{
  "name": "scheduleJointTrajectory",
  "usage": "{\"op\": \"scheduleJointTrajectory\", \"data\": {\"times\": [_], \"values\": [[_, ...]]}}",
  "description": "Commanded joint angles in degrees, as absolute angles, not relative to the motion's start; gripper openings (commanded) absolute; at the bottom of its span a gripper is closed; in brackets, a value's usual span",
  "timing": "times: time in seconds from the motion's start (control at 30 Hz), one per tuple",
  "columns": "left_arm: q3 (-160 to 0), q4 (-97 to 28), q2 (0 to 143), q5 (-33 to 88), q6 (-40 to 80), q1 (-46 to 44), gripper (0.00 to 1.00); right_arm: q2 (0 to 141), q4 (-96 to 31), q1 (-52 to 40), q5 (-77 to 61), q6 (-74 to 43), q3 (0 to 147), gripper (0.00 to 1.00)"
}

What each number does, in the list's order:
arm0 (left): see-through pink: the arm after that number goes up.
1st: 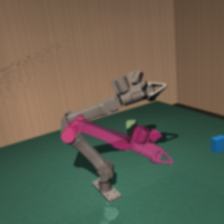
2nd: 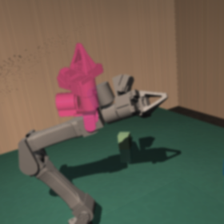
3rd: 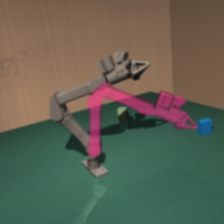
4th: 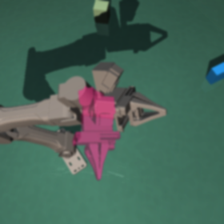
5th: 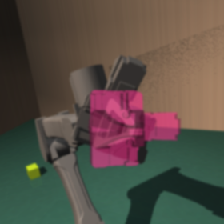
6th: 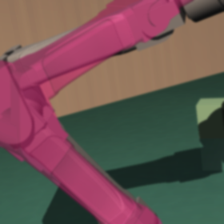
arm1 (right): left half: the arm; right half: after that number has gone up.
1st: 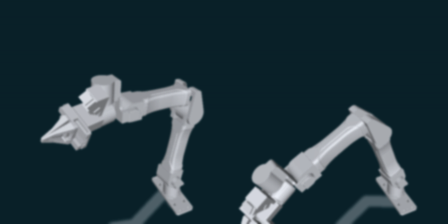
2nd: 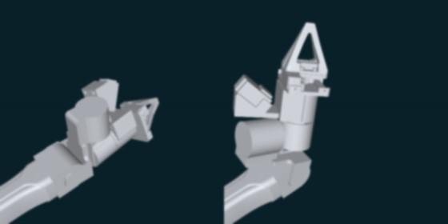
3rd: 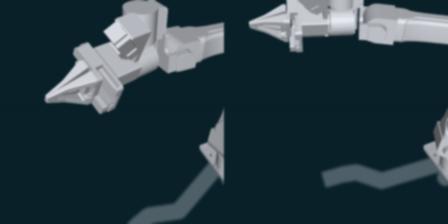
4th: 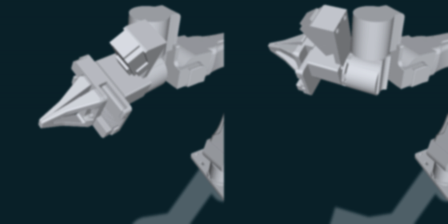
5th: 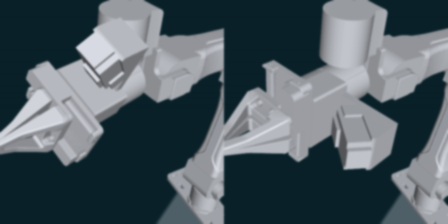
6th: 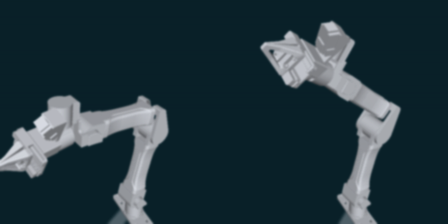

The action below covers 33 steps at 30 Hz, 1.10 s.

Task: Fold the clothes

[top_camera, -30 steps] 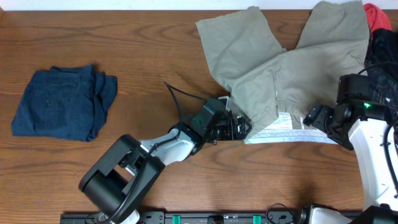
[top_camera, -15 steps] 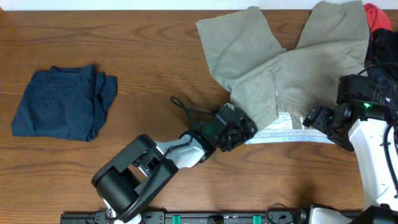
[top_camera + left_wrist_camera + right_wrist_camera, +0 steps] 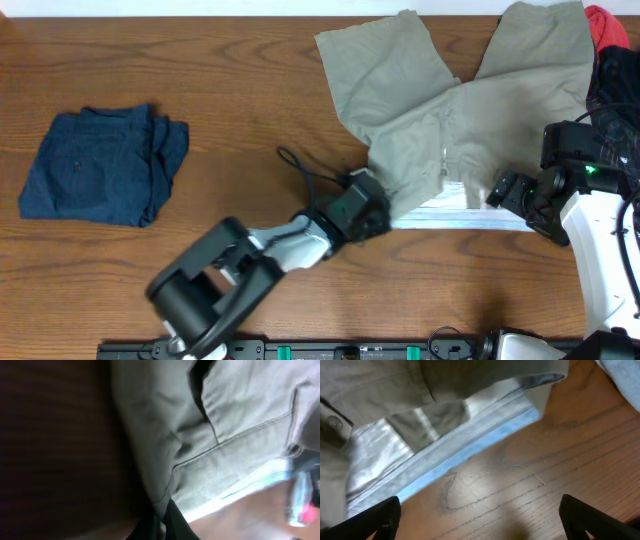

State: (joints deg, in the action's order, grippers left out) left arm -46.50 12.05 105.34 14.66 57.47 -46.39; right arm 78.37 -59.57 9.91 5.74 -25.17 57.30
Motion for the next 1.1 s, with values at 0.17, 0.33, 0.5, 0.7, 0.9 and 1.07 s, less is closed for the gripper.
{"op": "scheduleJointTrajectory", "data": {"times": [0.17,0.33,0.5,0.7,0.9,1.07], "values": [[-45.3,-6.39,88.44,8.1,33.47,-22.63,0.06,78.26,-59.09,10.13,5.54,-24.56,57.3,0.99],[-45.63,-6.66,79.29,12.73,33.23,-6.11,0.77,78.28,-58.92,10.11,5.54,-24.58,57.3,0.99],[-45.6,-10.39,77.97,24.36,33.26,-1.1,0.98,78.28,-58.89,10.13,5.54,-24.58,57.3,0.99],[-45.01,-13.3,80.68,28.05,33.32,-7.25,0.98,78.28,-58.98,10.13,5.52,-24.58,57.3,0.99],[-45.01,-7.01,88.12,27.79,39.18,-16.64,0.98,78.28,-58.96,10.11,5.52,-24.58,57.3,0.99],[-45.01,2.61,96.79,27.59,43.16,-21.32,0.98,78.28,-59.02,10.11,5.52,-24.58,57.3,0.99]]}}
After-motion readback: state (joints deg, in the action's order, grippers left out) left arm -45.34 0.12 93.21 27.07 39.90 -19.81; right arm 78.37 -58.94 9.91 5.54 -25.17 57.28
